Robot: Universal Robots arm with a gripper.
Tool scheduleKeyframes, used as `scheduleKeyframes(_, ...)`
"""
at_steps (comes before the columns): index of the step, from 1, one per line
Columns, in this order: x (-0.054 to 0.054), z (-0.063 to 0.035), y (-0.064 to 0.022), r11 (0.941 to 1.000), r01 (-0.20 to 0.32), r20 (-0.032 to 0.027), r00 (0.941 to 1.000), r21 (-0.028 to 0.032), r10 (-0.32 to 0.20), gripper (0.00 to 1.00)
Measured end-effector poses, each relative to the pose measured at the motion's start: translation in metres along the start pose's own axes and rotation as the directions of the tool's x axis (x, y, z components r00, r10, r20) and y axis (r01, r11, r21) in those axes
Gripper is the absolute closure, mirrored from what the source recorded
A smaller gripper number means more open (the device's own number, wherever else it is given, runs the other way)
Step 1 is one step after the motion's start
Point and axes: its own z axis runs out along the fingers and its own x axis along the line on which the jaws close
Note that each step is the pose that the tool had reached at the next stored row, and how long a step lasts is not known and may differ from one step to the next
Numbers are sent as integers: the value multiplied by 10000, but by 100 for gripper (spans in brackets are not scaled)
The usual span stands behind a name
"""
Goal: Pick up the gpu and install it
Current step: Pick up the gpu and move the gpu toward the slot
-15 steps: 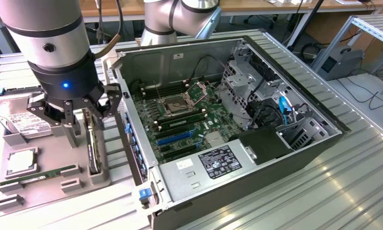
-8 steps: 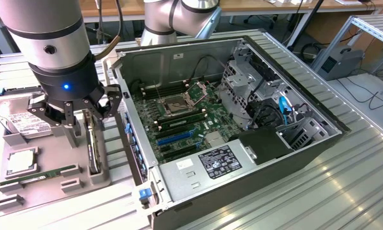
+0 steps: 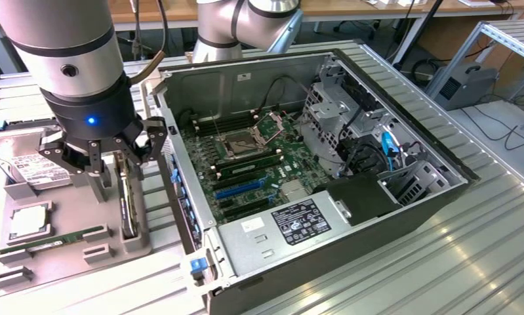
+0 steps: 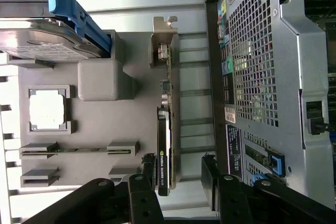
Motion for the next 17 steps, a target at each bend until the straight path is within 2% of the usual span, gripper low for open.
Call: scheduleKeyframes(17, 1, 47, -2, 10000, 1, 1, 10000, 0, -1, 52)
